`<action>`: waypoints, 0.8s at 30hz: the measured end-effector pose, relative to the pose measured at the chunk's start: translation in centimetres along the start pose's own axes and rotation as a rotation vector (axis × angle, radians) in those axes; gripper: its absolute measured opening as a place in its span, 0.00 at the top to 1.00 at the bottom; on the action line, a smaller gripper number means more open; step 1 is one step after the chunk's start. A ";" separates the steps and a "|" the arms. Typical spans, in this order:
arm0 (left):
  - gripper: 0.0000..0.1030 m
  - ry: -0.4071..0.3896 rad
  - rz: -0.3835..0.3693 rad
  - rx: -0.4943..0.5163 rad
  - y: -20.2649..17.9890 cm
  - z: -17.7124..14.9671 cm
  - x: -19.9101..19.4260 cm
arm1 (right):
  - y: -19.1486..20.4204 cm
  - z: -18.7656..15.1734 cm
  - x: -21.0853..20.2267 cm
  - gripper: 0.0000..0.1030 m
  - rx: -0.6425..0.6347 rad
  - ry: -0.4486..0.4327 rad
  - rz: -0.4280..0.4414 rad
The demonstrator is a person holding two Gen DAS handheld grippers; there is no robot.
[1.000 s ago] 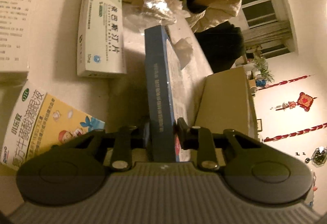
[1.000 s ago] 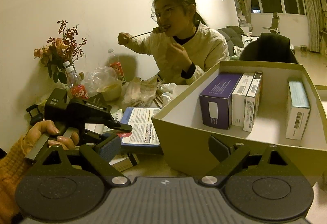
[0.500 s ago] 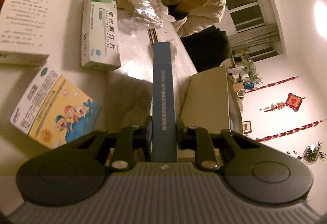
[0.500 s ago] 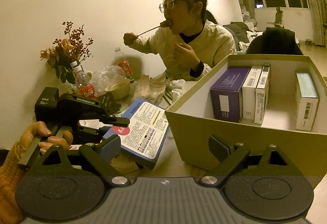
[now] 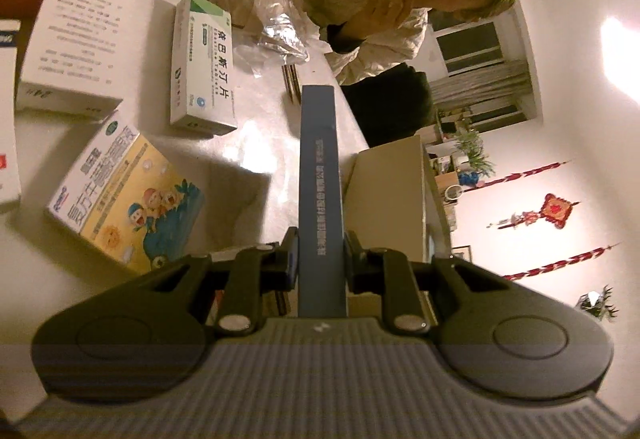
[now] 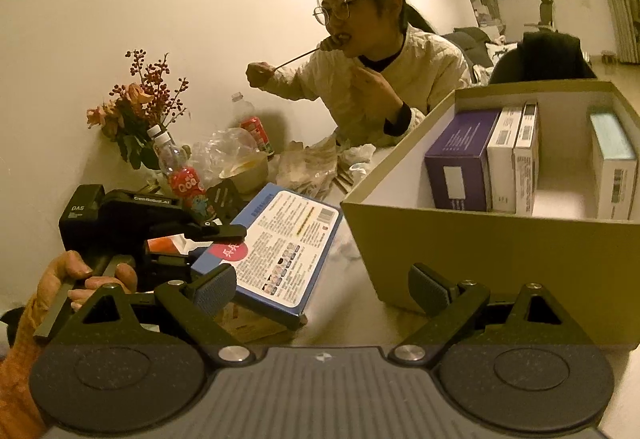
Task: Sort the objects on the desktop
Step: 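Lift the blue-and-white box with the left gripper toward the right gripper, then grasp the blue-and-white box with the right gripper while the left gripper releases it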
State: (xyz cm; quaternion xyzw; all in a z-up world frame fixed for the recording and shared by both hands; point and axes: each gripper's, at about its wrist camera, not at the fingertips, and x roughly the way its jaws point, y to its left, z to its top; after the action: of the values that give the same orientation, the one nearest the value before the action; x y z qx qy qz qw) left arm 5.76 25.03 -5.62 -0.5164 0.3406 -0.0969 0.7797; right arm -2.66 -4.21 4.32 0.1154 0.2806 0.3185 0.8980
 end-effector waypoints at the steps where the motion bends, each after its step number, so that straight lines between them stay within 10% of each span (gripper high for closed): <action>1: 0.81 -0.001 -0.010 -0.006 0.1 -0.1 -0.2 | 0.0 -0.1 0.0 0.09 0.012 0.001 0.009; 24: 0.81 0.081 -0.291 -0.030 -0.7 -3.6 -4.4 | -2.1 -0.9 1.6 0.16 0.377 0.001 0.257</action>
State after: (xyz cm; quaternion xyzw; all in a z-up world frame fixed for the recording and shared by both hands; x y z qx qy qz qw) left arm 0.32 24.26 -3.95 -0.5676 0.2946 -0.2246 0.7353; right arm -1.09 -4.76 2.08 0.3157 0.3186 0.3724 0.8125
